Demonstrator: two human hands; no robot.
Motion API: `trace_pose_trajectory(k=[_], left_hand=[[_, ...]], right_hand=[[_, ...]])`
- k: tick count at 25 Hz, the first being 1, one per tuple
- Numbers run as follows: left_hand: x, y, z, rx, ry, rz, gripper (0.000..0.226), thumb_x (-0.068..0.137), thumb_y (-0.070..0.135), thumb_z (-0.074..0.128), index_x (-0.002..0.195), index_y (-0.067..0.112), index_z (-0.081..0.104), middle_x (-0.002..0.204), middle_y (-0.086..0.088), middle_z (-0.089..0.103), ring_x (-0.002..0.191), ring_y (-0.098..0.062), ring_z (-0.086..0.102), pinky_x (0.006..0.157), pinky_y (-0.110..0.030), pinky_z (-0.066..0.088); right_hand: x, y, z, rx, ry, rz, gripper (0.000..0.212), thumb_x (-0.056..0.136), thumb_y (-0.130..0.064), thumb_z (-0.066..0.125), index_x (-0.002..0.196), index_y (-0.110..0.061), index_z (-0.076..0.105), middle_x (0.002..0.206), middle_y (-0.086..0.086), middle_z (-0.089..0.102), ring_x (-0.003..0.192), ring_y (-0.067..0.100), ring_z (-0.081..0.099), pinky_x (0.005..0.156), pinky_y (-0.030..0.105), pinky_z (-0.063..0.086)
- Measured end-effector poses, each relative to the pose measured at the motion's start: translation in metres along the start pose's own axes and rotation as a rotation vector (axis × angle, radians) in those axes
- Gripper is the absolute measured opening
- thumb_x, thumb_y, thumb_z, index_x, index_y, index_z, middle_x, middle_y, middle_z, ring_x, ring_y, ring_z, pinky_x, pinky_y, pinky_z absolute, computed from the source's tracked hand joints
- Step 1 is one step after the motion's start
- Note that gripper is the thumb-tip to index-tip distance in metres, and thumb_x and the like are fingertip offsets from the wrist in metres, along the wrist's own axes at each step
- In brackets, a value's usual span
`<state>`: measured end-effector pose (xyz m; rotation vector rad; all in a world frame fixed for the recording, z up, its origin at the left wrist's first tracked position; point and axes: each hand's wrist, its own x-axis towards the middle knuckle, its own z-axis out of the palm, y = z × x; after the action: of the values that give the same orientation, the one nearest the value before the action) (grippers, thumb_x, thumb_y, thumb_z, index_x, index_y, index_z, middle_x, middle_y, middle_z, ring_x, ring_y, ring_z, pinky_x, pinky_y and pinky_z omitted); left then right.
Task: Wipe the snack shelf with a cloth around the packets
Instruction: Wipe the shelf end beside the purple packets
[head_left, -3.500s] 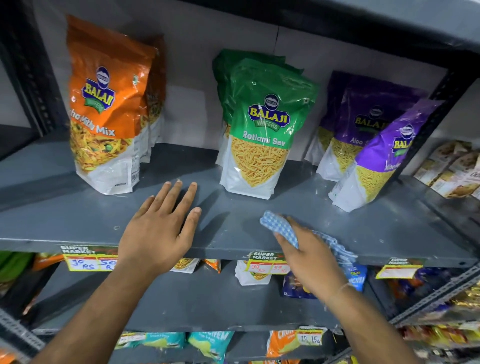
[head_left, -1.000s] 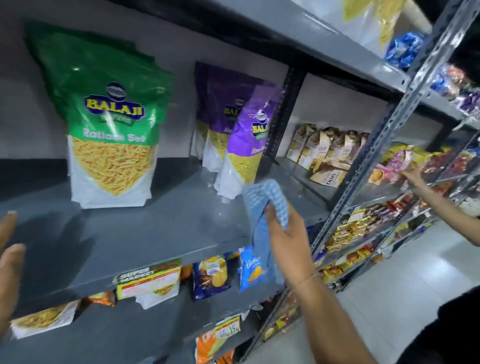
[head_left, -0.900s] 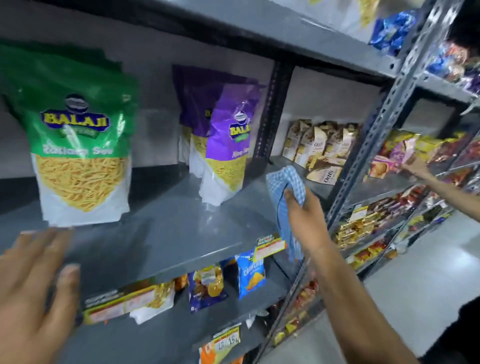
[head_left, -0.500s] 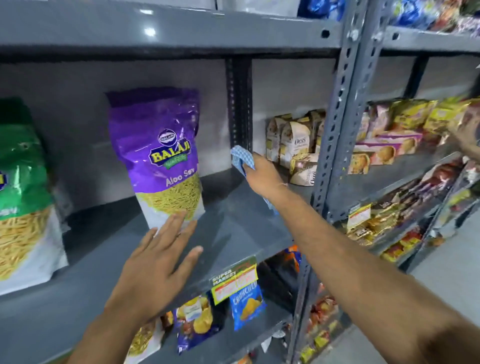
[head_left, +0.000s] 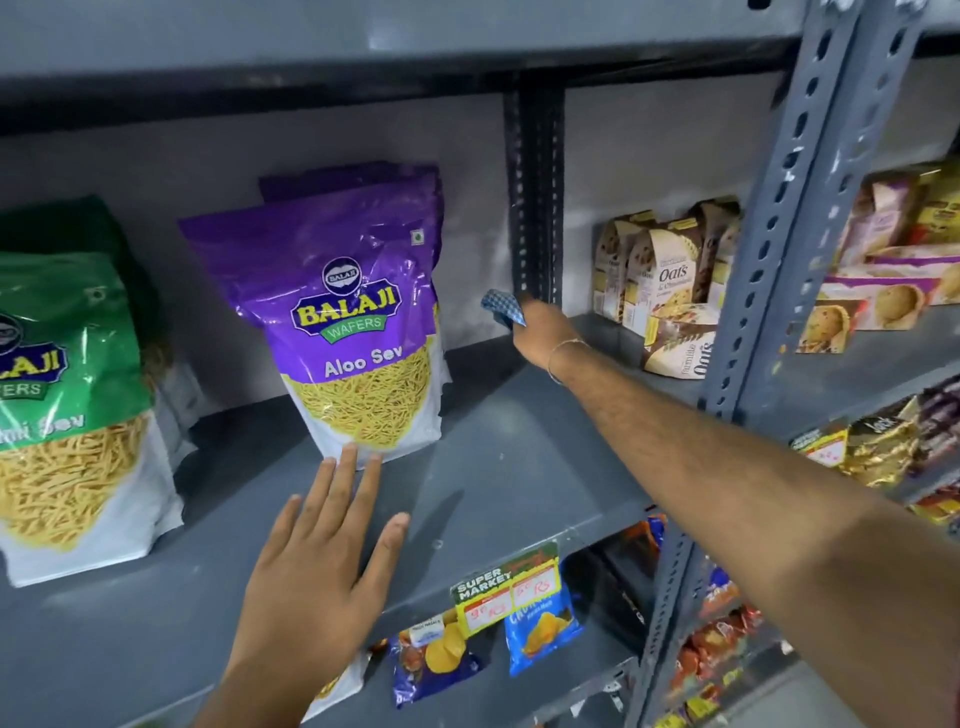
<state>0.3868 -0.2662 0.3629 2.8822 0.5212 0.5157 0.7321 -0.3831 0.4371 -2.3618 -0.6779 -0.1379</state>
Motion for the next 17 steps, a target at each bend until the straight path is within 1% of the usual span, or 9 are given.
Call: trace_pose_trajectory(k=[2,3,6,8,10,12,13,15,17], left_hand=[[-0.01,-0.007,0.002,0.02,0.013,-0.044,0.076,0.087,0.083,-0.011,0.158,0.056,-0.015,0.17,0.027,-0.023,0.154,0.007,-0.027,0.132,-0.032,-0.005],[-0.013,-0.01,0.003,0.025,0.022,-0.06,0.078,0.086,0.083,-0.012,0.159,0.055,-0.014,0.17,0.027,-0.022,0.155,0.006,-0.027,0.131,-0.032,-0.005],[-0.014,-0.012,0.007,0.037,0.038,-0.04,0.076,0.096,0.076,-0.001,0.165,0.046,-0.001,0.176,0.018,-0.008,0.161,-0.001,-0.015,0.132,-0.036,0.005],[-0.012,-0.013,0.008,0.047,0.016,-0.024,0.074,0.1,0.072,0.008,0.167,0.041,0.003,0.176,0.014,-0.005,0.162,-0.004,-0.013,0.132,-0.037,0.006],[-0.012,-0.015,0.01,0.056,0.003,-0.017,0.074,0.101,0.07,0.011,0.167,0.039,0.003,0.176,0.013,-0.005,0.162,-0.005,-0.012,0.132,-0.037,0.005],[-0.011,-0.015,0.012,0.071,0.012,-0.019,0.074,0.102,0.069,0.012,0.168,0.037,0.005,0.175,0.011,-0.001,0.163,-0.009,-0.007,0.133,-0.039,0.008],[-0.011,-0.014,0.011,0.076,0.005,-0.023,0.073,0.102,0.068,0.012,0.168,0.037,0.005,0.176,0.01,0.001,0.164,-0.01,-0.006,0.133,-0.04,0.01],[-0.011,-0.014,0.01,0.073,-0.017,-0.026,0.073,0.102,0.068,0.011,0.168,0.037,0.005,0.176,0.009,0.0,0.164,-0.012,-0.005,0.133,-0.04,0.009],[-0.01,-0.014,0.008,0.077,-0.035,-0.028,0.074,0.1,0.068,0.01,0.167,0.037,0.004,0.176,0.008,-0.005,0.164,-0.014,-0.009,0.132,-0.039,0.005]], right_hand=[[0.015,-0.003,0.011,-0.043,-0.062,-0.005,0.036,0.096,-0.011,0.052,0.132,-0.009,0.058,0.126,0.022,0.067,0.114,0.04,0.065,0.094,0.041,0.052],[0.018,-0.005,0.017,-0.051,-0.127,-0.015,0.038,0.097,-0.015,0.053,0.135,-0.013,0.058,0.131,0.019,0.066,0.117,0.038,0.064,0.097,0.039,0.052],[0.03,-0.004,0.053,-0.159,-0.378,-0.069,0.053,0.099,-0.05,0.041,0.147,-0.029,0.048,0.15,0.008,0.054,0.133,0.034,0.055,0.112,0.043,0.042],[0.04,0.001,0.066,-0.203,-0.436,-0.078,0.065,0.091,-0.066,0.03,0.145,-0.035,0.048,0.15,0.006,0.055,0.135,0.032,0.053,0.114,0.045,0.039],[0.046,0.002,0.063,-0.191,-0.458,-0.063,0.063,0.09,-0.068,0.036,0.139,-0.034,0.055,0.143,0.008,0.061,0.126,0.031,0.06,0.104,0.038,0.045],[0.05,0.002,0.058,-0.196,-0.42,-0.054,0.064,0.087,-0.075,0.043,0.137,-0.038,0.056,0.138,0.008,0.065,0.117,0.032,0.063,0.093,0.034,0.047],[0.047,0.001,0.056,-0.209,-0.407,-0.07,0.068,0.085,-0.078,0.043,0.141,-0.04,0.052,0.14,0.006,0.063,0.119,0.032,0.062,0.093,0.034,0.047],[0.041,0.003,0.061,-0.226,-0.415,-0.112,0.075,0.084,-0.079,0.041,0.149,-0.04,0.042,0.149,0.002,0.057,0.13,0.03,0.058,0.103,0.036,0.045],[0.031,0.007,0.063,-0.176,-0.422,-0.113,0.077,0.083,-0.078,0.042,0.149,-0.038,0.042,0.151,-0.001,0.055,0.133,0.027,0.056,0.11,0.038,0.044]])
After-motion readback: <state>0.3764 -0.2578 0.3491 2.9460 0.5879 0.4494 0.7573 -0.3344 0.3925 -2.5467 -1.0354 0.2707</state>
